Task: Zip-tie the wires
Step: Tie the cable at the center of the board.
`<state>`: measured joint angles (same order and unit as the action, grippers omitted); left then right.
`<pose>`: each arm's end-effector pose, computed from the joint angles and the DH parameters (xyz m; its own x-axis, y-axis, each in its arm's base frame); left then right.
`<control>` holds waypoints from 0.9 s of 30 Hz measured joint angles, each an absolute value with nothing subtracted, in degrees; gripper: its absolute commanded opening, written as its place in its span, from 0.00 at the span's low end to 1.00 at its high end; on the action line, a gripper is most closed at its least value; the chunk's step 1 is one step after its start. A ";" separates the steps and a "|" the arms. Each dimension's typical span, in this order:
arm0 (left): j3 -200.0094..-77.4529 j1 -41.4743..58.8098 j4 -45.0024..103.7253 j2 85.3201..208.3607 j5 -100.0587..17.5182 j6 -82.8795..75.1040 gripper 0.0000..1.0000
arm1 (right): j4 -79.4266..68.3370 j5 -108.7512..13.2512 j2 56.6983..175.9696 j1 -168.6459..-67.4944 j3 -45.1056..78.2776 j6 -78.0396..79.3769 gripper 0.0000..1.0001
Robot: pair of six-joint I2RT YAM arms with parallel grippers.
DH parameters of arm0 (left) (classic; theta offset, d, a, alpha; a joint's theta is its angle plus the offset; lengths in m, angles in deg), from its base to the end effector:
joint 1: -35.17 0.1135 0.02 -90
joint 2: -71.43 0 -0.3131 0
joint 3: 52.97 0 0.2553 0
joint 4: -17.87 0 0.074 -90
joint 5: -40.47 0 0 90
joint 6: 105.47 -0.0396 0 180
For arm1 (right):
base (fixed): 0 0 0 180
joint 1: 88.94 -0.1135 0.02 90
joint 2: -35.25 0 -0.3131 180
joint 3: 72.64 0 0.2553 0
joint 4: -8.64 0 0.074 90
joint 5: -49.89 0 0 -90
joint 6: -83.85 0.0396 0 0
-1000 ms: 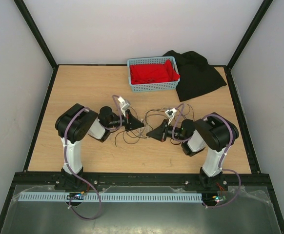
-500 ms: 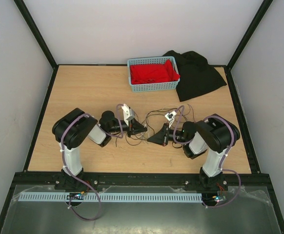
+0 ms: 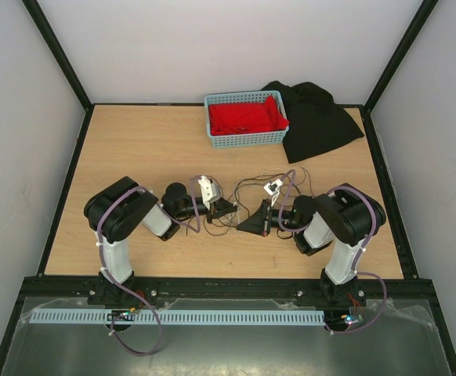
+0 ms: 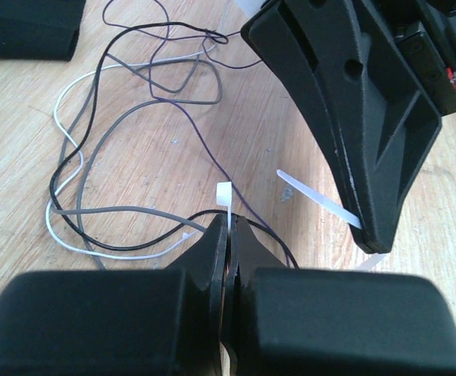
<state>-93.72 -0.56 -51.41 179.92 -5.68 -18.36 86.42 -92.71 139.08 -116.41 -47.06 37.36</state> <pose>0.2426 -0.2083 0.1769 0.0714 -0.0065 -0.9974 0.9810 0.1816 0.0690 0.2028 0.1409 0.1668 -0.6834 0.1160 -0.7207 -0.7094 0.1277 0.6932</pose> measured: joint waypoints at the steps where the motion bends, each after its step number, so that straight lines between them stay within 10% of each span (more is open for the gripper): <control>1: -93.72 -0.60 -51.38 179.92 -5.96 -18.67 0.00 | 86.42 -92.80 139.11 -116.41 -47.08 37.36 0.00; 27: -90.24 -4.91 -51.41 175.33 -14.27 -30.17 0.00 | 86.42 -95.07 139.11 -116.45 -46.25 39.00 0.00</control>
